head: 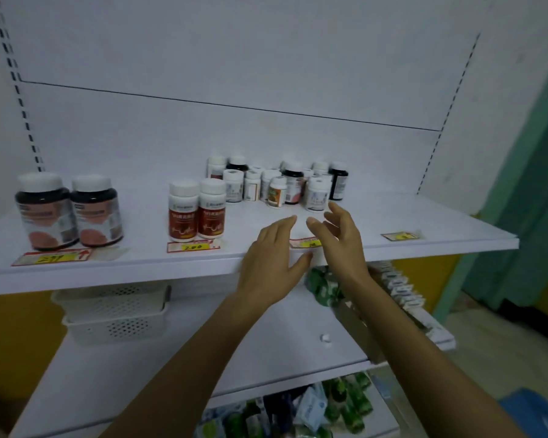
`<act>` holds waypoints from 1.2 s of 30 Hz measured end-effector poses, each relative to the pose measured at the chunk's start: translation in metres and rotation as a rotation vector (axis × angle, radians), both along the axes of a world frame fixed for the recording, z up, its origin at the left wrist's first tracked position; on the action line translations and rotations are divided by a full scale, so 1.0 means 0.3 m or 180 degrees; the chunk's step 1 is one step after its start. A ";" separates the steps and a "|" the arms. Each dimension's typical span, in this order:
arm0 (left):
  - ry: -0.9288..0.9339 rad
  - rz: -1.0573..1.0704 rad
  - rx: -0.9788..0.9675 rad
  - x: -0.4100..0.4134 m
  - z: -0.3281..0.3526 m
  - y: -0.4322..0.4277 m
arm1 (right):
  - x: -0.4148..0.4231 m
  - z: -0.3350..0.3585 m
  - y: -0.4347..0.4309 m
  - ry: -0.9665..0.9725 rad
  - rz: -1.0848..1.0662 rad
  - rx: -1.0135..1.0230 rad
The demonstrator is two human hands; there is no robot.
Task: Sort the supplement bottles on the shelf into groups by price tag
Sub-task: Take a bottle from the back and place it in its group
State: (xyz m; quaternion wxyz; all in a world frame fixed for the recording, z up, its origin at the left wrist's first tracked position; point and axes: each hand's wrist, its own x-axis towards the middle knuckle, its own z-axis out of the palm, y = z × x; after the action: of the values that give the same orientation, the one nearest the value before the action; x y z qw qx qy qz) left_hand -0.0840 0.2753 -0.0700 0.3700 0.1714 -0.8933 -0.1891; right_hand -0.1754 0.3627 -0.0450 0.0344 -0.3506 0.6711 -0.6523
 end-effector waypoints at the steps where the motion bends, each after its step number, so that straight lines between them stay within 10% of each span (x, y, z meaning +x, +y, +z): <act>1: -0.0079 -0.0031 0.0063 -0.042 0.008 -0.004 | -0.046 -0.006 0.007 -0.0035 -0.0003 0.0063; 18: -0.0715 -0.0497 0.0941 -0.787 0.072 -0.386 | -0.778 0.003 -0.246 0.0386 0.0264 0.1385; 36: -0.0524 0.0106 0.1015 -0.742 0.085 -0.264 | -0.879 -0.025 -0.274 0.0399 0.1387 0.1077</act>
State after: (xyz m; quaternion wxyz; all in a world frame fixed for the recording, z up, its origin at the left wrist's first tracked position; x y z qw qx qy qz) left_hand -0.3066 0.1962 -0.0444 0.2669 0.2576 -0.8762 -0.3076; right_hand -0.4390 0.2804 -0.0523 0.1903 -0.5155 0.6801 -0.4853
